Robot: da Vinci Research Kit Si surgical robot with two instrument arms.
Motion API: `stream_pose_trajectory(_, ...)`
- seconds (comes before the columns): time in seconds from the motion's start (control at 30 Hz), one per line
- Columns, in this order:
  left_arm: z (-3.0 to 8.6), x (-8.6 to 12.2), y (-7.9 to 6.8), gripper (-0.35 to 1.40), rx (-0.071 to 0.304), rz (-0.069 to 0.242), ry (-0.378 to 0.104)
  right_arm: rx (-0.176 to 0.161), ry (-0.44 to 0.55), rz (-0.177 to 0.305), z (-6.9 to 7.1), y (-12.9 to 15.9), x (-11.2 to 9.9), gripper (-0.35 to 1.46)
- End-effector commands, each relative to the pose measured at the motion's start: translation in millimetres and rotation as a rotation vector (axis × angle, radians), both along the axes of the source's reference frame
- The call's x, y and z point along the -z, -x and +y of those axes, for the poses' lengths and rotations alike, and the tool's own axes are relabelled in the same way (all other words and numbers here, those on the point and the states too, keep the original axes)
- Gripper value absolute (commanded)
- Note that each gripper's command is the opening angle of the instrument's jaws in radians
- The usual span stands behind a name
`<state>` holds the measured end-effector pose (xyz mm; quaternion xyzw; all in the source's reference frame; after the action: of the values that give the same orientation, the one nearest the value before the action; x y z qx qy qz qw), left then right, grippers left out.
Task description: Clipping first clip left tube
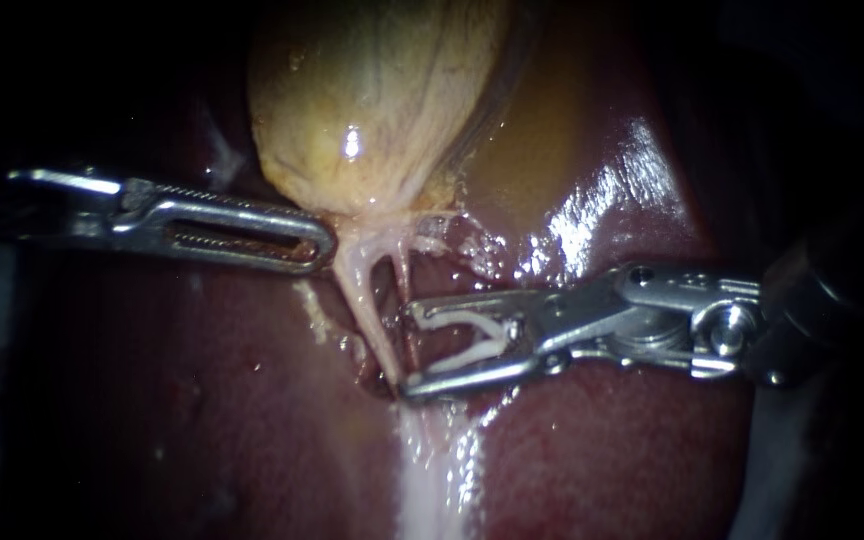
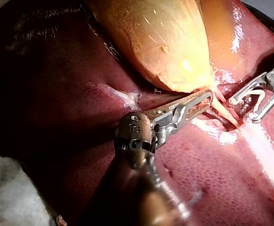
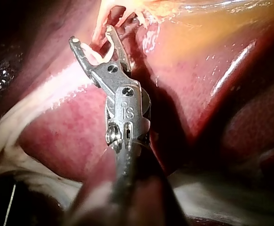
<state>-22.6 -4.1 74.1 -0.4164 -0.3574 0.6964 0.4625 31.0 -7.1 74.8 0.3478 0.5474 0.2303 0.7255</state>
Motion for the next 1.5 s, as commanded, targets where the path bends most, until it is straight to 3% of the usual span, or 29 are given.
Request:
stream_pose_trajectory(0.03,0.0,0.0,0.0,-0.35,0.0,0.0,0.0,0.0,0.0,-0.001,-0.1,-0.1,-0.1,0.46)
stream_pose_trajectory(0.3,0.0,0.1,0.0,-0.35,0.0,0.0,0.0,-0.004,0.003,0.0,-0.3,-0.6,-0.6,0.46)
stream_pose_trajectory(0.53,-0.1,0.1,0.1,-0.35,0.001,0.0,0.0,0.012,0.019,-0.027,-1.5,-1.5,-2.3,0.47)
stream_pose_trajectory(1.03,-0.1,0.1,0.2,-0.35,0.001,0.001,0.0,0.045,-0.012,0.025,-2.5,-2.5,-2.0,0.46)
stream_pose_trajectory(1.5,0.0,0.1,0.3,-0.35,0.002,0.001,0.0,0.067,-0.03,0.033,-3.9,-4.5,-2.6,0.46)
